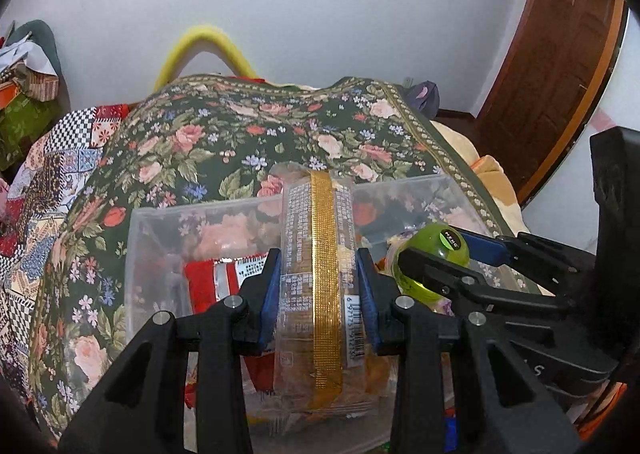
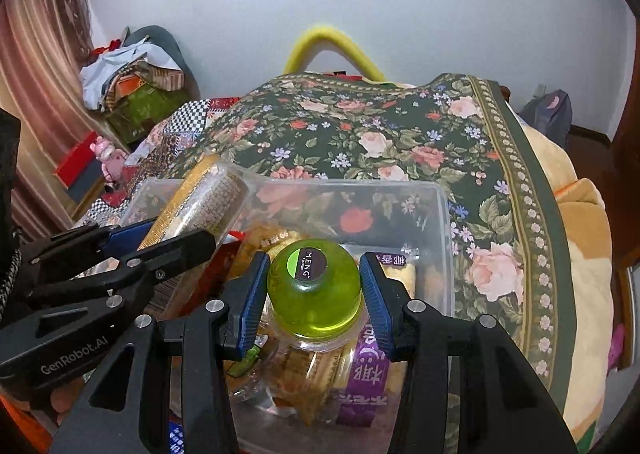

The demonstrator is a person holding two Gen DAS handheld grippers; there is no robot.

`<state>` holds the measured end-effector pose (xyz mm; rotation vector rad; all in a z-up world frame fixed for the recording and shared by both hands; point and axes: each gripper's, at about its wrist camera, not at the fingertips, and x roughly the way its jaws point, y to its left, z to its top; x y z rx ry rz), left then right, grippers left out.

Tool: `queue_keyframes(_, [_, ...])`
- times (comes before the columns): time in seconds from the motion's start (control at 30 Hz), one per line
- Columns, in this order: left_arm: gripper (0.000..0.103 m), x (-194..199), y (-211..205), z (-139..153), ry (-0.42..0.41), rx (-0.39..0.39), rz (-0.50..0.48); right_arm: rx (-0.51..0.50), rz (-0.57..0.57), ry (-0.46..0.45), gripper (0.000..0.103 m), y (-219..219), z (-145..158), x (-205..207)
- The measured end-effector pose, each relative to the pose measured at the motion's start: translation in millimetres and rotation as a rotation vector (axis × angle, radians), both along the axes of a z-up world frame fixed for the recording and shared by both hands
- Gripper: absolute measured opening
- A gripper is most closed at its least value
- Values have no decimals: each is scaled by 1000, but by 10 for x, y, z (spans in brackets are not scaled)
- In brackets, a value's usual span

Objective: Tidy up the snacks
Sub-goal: 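Lower the wafer packet into the box while right tool lowers the jelly cup in, then grasp the barcode bread packet with left tool while right grasps blue cracker bag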

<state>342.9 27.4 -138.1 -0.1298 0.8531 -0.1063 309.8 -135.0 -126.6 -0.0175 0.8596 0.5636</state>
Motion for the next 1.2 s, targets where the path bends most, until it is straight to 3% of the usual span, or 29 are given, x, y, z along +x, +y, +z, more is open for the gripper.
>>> queue_keyframes(0.13, [36, -42, 42, 39, 2, -32, 4, 43, 5, 15, 45, -58, 65, -10])
queue_keyframes(0.33, [36, -287, 106, 303, -56, -42, 6, 39, 9, -82, 48, -126, 364, -232])
queue_keyframes(0.63, [39, -788, 147, 538, -99, -9, -10, 46, 52, -155, 67, -188, 549, -709])
queue_keyframes(0.9, [46, -1194, 144, 361, -54, 1, -41, 10, 66, -131, 79, -188, 302, -979])
queue_keyframes(1.2, [53, -1394, 77, -22, 34, -22, -83, -4, 71, 16, 80, -179, -193, -1026])
